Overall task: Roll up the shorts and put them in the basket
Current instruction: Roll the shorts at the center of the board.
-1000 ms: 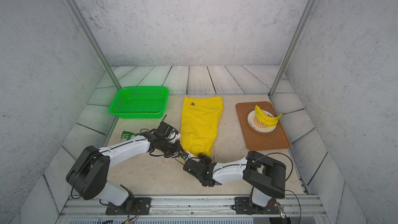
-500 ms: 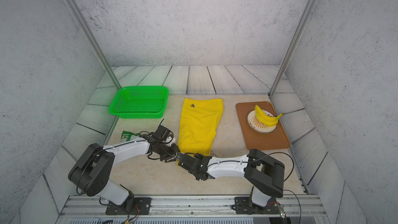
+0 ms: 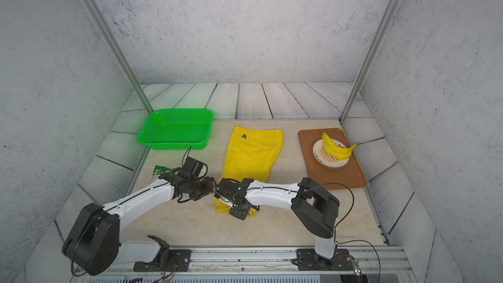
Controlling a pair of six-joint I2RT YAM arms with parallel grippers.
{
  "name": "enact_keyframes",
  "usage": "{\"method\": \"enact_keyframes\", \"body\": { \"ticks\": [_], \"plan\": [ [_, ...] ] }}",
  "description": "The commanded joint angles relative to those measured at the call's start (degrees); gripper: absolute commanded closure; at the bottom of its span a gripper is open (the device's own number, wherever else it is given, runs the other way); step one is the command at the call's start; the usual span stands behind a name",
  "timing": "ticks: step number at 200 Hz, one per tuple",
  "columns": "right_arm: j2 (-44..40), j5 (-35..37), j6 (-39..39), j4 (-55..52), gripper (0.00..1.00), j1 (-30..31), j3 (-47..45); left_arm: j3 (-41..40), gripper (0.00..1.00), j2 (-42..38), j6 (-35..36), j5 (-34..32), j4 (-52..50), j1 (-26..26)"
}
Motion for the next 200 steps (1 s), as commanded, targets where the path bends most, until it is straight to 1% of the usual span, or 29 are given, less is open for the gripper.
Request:
{"method": "enact_keyframes", "body": {
  "ticks": [1,22,43,66,80,89,104,121,134,148,163,181,200],
  "plan": [
    [2.5,-13.0,1.4,-7.1,1.00,-3.7,3.3,-2.3,0.32,-6.3,1.6,-6.2,-3.4,-0.1],
    [5.8,-21.8,1.4,-10.6,1.00,-7.5,7.8,-4.7,0.34,-13.4,2.1,-6.8,-3.4,-0.2],
    [10.2,-31.9,1.2,-13.1,1.00,-11.2,11.2,-6.1,0.39,-18.0,3.1,-6.2,-3.6,-0.4],
    [13.7,-38.7,1.7,-13.4,1.00,-14.4,13.2,-8.2,0.49,-19.7,3.8,-4.6,-3.3,-0.6],
    [15.6,-41.1,2.5,-12.6,1.00,-16.3,13.8,-10.7,0.60,-20.0,3.1,-2.7,-1.0,-0.8],
    [16.6,-43.0,2.9,-12.0,1.00,-17.7,13.8,-12.7,0.65,-20.2,2.2,-1.2,1.2,-1.0],
    [17.9,-44.4,3.6,-11.2,1.00,-18.9,14.0,-15.5,0.68,-20.2,1.3,0.6,5.2,-1.8],
    [18.4,-45.2,3.8,-10.8,1.00,-19.4,14.2,-17.6,0.66,-20.0,1.5,2.5,9.6,-3.5],
    [19.2,-45.3,3.6,-11.4,1.00,-19.7,14.9,-18.7,0.59,-19.6,1.9,2.9,13.0,-5.1],
    [19.9,-45.2,3.4,-11.9,1.00,-20.1,15.5,-19.4,0.49,-18.6,1.7,1.7,16.4,-6.6],
    [19.8,-45.5,3.6,-11.3,1.00,-20.5,15.3,-20.4,0.43,-16.8,1.1,1.4,21.1,-7.0],
    [19.6,-46.1,3.8,-10.4,1.00,-20.7,15.0,-20.9,0.39,-14.1,0.9,0.2,25.3,-7.2],
    [19.2,-46.5,4.1,-9.6,1.00,-21.0,14.5,-20.0,0.38,-10.2,1.4,-1.7,26.6,-7.2]
  ]
}}
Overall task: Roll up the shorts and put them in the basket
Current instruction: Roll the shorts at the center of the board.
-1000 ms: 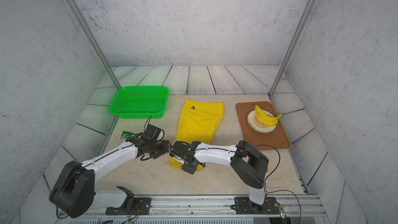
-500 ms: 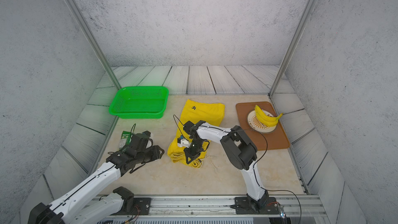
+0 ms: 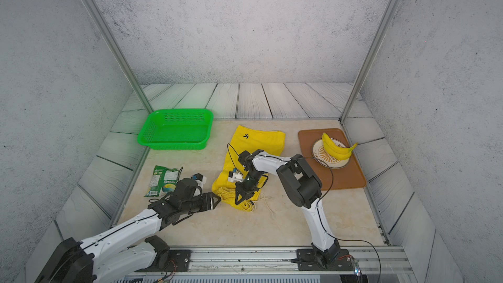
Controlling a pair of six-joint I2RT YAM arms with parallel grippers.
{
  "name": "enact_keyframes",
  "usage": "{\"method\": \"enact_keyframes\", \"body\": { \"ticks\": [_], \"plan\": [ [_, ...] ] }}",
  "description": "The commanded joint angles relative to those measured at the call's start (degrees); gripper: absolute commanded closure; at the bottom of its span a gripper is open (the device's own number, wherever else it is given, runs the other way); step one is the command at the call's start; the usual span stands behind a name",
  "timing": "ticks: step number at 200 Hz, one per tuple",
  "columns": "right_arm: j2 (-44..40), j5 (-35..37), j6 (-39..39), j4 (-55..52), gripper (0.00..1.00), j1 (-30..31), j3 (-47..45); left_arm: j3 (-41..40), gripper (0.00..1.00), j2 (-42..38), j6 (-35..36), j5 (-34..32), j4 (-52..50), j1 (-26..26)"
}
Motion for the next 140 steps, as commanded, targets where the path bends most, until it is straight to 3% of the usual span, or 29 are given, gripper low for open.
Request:
{"method": "enact_keyframes", "body": {
  "ticks": [1,64,107,121,140],
  "plan": [
    [1.1,-0.6,0.4,2.9,1.00,-0.4,-0.6,0.1,0.37,3.6,0.4,-2.9,6.2,-0.3],
    [1.4,-3.9,1.7,5.2,0.95,-2.7,-1.8,3.7,0.32,15.6,-1.0,-11.4,10.5,-0.1],
    [1.7,-5.6,2.6,6.9,0.96,-3.9,-3.3,2.5,0.32,17.6,-2.3,-10.2,20.5,0.3],
    [1.3,-6.1,3.8,8.5,0.97,-4.4,-4.1,1.5,0.40,14.5,-2.3,-9.1,21.8,0.3],
    [1.1,-6.4,4.5,9.7,0.99,-4.8,-4.8,1.3,0.65,9.1,-2.2,-9.8,16.2,0.3]
  ]
}}
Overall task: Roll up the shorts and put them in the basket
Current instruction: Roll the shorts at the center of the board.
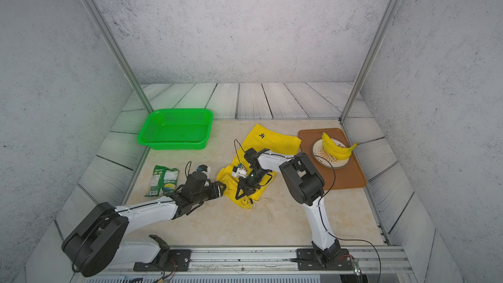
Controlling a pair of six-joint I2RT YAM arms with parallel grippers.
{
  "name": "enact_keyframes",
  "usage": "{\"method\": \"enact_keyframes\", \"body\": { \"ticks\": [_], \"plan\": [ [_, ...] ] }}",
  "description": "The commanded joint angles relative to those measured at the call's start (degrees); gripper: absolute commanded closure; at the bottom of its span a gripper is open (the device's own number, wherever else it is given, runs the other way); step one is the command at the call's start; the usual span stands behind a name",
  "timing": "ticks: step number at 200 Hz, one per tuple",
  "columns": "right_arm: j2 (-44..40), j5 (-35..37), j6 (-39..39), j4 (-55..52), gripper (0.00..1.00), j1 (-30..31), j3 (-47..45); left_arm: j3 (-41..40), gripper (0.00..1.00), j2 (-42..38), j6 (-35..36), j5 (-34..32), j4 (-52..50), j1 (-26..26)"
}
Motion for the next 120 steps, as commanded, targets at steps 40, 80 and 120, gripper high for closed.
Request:
{"method": "enact_keyframes", "body": {
  "ticks": [40,80,120],
  "plan": [
    [1.4,-0.8,2.6,5.0,1.00,-1.2,-2.5,-4.6,0.54,-15.9,3.0,0.6,-10.0,0.2],
    [1.9,-1.4,3.4,6.1,1.00,-1.5,-2.8,-9.3,0.45,-15.8,3.0,7.0,-3.0,-0.1],
    [2.0,-1.9,3.6,6.5,1.00,-1.6,-2.5,-9.1,0.33,-6.4,2.4,7.4,7.2,-0.1]
  ]
}}
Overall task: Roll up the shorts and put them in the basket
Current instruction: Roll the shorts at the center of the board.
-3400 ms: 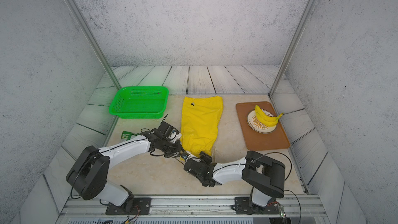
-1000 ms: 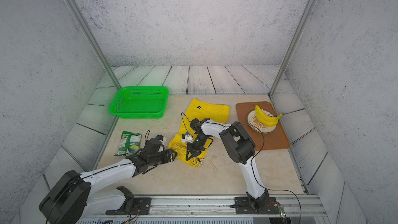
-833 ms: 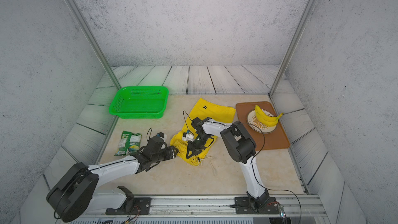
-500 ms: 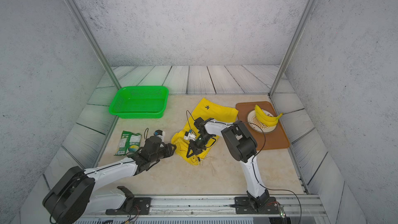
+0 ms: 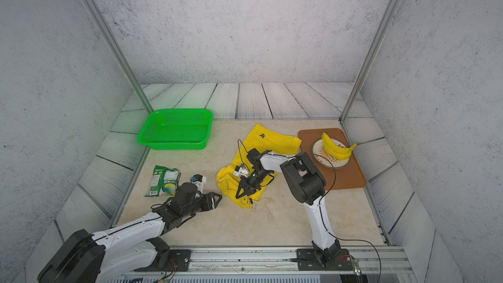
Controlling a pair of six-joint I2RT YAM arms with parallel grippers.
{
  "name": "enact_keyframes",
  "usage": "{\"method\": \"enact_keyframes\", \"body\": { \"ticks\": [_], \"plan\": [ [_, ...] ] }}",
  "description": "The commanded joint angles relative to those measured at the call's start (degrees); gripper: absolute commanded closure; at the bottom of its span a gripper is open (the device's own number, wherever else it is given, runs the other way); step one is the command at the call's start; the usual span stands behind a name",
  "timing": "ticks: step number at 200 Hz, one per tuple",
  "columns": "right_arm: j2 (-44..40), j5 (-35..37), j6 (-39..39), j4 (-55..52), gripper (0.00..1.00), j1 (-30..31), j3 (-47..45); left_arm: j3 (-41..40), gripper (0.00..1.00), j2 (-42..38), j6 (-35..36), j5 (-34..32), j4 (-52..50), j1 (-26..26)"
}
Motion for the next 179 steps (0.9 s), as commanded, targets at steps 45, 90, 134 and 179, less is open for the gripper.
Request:
{"method": "enact_keyframes", "body": {
  "ticks": [45,90,134,179],
  "plan": [
    [2.4,0.6,-0.2,2.7,0.99,-0.5,-0.8,2.8,0.31,13.8,0.6,-0.1,19.1,0.0],
    [3.7,-0.2,-0.5,3.0,1.00,-0.6,-0.9,6.4,0.30,20.6,1.7,-2.3,21.8,0.6],
    [4.5,-0.7,-0.8,3.5,0.99,-0.5,-1.6,10.3,0.29,31.5,-1.9,-2.5,24.5,2.6],
    [4.4,-0.2,-0.8,4.0,0.96,-0.7,-2.5,13.6,0.47,43.8,-8.2,2.4,28.1,4.9]
  ]
}}
